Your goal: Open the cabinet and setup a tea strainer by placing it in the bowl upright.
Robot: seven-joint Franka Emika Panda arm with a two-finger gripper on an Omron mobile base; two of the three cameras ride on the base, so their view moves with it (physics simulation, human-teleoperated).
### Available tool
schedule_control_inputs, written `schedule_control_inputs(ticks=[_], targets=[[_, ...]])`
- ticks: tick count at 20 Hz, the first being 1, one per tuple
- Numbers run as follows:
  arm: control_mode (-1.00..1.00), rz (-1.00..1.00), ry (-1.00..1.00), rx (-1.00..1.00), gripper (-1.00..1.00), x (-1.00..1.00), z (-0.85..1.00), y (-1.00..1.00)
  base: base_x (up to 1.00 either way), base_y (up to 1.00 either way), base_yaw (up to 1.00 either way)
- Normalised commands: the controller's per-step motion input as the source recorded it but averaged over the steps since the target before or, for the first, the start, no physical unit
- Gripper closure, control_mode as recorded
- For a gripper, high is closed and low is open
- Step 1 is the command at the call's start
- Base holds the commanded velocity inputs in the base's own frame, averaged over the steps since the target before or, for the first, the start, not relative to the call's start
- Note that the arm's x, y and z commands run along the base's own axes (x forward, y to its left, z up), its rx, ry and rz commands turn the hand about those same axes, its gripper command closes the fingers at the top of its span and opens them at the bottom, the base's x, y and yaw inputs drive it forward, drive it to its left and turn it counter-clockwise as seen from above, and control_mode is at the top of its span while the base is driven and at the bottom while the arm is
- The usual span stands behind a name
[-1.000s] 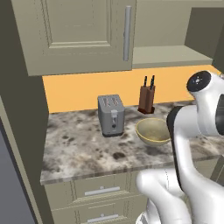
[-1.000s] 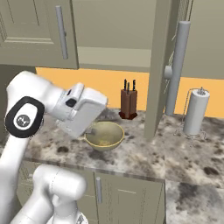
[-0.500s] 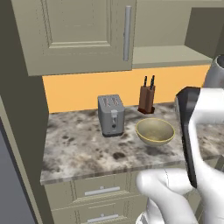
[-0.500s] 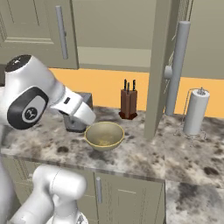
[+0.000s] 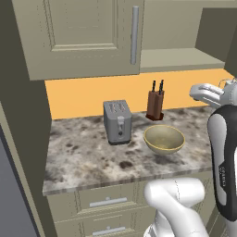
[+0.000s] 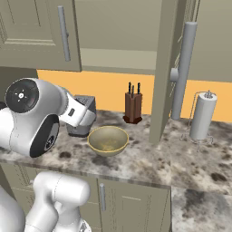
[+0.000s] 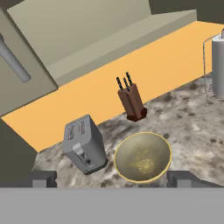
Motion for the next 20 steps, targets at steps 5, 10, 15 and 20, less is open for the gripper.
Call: schedule_control_inputs(ticks=[5,10,15,20], targets=[[-1.00,0.25,0.00,-0.12,-1.00,0.00,0.89,0.48,0.00,0.00,0.00],[-1.00,0.00,-0.03,-0.16,-1.00,-0.01,0.35,0.86,0.00,0.00,0.00],[-1.00,-0.13,-0.02,-0.10,-1.00,0.06,0.39,0.40,0.00,0.00,0.00],[-1.00,0.00,-0.01,0.00,-1.00,0.55,0.05,-0.16,0.00,0.00,0.00]])
